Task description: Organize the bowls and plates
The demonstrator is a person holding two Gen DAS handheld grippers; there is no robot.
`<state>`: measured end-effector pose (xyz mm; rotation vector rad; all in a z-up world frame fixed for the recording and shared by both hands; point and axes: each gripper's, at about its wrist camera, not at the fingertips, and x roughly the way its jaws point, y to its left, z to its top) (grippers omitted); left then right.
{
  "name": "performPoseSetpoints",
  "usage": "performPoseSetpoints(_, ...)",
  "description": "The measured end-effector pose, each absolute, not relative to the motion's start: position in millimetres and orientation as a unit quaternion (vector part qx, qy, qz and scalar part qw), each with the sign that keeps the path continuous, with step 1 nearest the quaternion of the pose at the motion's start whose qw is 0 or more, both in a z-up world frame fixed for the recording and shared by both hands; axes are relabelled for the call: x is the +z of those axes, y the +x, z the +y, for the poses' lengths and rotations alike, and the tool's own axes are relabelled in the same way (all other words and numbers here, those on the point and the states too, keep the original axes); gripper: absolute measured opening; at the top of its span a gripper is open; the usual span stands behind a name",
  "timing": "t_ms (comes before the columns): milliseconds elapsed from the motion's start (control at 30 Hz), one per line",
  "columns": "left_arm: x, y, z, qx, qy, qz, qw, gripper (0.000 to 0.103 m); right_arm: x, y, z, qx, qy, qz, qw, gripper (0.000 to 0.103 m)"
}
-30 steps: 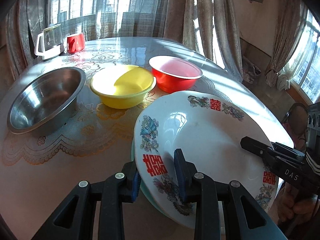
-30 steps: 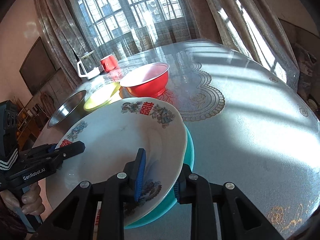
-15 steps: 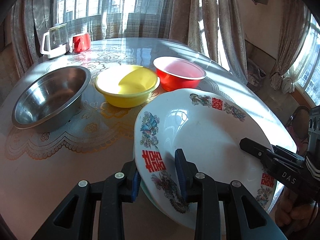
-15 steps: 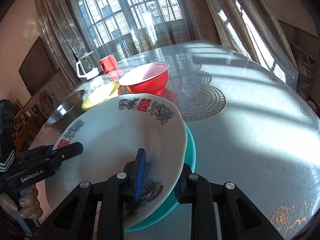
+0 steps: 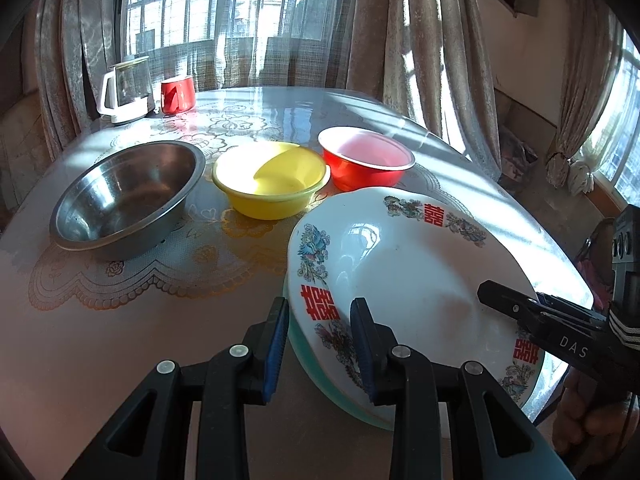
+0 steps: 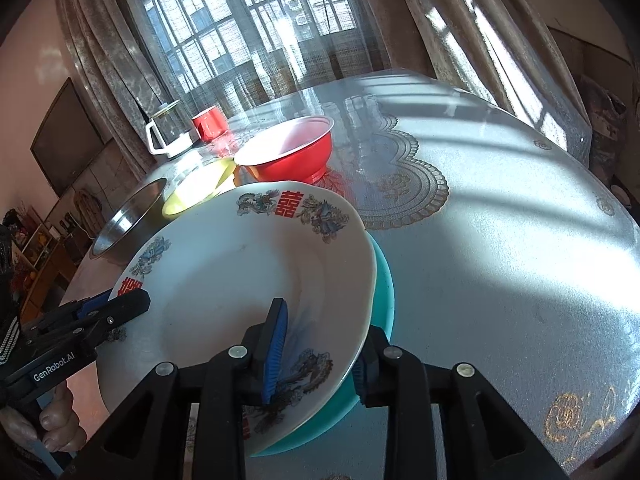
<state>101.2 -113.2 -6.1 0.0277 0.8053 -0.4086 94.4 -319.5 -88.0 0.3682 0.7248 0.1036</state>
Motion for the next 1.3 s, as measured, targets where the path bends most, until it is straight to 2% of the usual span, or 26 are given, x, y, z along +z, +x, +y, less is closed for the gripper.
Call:
performPoseSetpoints(300, 10, 88, -90, -0.151, 0.015, 0.363, 0.919, 0.033, -76, 84, -328, 0.029, 0.203, 0.339, 0.918, 0.036)
performPoseSetpoints(667, 19, 79, -43, -0.068, 0.000, 0.345, 0.936, 0.033, -54, 75, -335, -0.003, 0.221, 0.310, 0.925, 0.036)
performPoseSetpoints(967, 16, 73, -13, -0.031, -0.010, 0.338, 0.941, 0.033, -34, 84, -297, 0.058, 0.200, 0.306, 0.929, 0.036)
performPoseSetpoints(1300, 9, 73, 9, -0.014, -0.023, 0.346, 0.938, 0.033, -29, 108, -237, 0.154, 0.180, 0.340, 0.910, 0.036)
